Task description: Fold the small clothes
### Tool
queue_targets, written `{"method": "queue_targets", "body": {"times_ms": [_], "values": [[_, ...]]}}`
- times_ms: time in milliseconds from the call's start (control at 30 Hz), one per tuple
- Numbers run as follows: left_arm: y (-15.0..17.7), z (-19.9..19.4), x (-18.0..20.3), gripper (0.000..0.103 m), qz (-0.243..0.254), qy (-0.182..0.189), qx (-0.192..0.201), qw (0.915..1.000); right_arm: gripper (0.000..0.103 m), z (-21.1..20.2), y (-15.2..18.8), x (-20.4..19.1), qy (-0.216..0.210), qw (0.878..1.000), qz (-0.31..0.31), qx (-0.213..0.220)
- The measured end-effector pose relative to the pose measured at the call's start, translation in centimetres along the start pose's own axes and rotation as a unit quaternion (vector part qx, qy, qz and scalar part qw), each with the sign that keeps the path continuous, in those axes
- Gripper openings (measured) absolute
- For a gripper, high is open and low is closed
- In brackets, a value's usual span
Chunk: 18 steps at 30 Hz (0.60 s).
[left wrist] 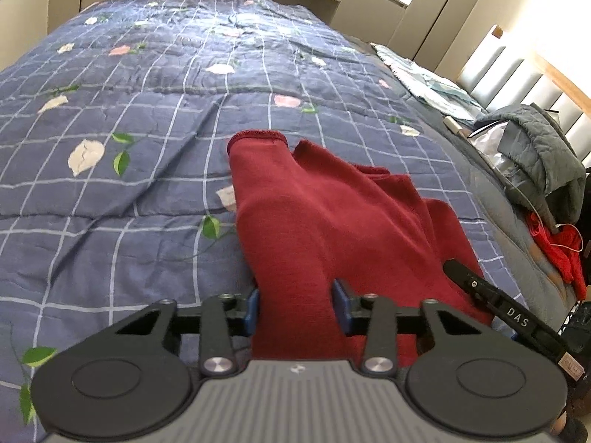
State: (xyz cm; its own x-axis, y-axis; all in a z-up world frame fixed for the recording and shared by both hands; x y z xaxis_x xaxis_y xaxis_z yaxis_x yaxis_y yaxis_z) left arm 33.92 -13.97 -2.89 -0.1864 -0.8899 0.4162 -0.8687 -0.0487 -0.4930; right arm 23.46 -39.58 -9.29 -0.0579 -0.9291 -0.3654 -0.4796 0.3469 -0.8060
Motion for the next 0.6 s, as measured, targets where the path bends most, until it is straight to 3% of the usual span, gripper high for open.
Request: {"method": "queue_targets", "body": {"times_ms": [300,600], "values": [[0.1,-2.5,1.9,0.032,0.037,0.009,0.024,0.999,0.015,-2.1,-1.1,-2.9,0.015,0.999,-0.038,0.028],[-0.1,-4.0,1.3,0.031,0.033,0.033,0.027,0.9986,0.015,-3.7,-2.3,-5.0,-0.009,0.998,-0.046,0.048]]}}
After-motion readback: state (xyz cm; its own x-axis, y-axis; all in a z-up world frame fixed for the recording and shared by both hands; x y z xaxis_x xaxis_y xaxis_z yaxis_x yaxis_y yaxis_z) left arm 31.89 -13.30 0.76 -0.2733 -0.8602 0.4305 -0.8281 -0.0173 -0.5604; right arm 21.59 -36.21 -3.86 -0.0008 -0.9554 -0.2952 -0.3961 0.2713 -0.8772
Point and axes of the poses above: each gripper's, at about its wrist camera, not at the fingertips, and z roughly the way its jaws point, x to its right, y to its underside, the point moved 3 cm from there along z, roughly the way its jaws point, and after that the axes turned 8 degrees about -z, right-handed, at the moved point
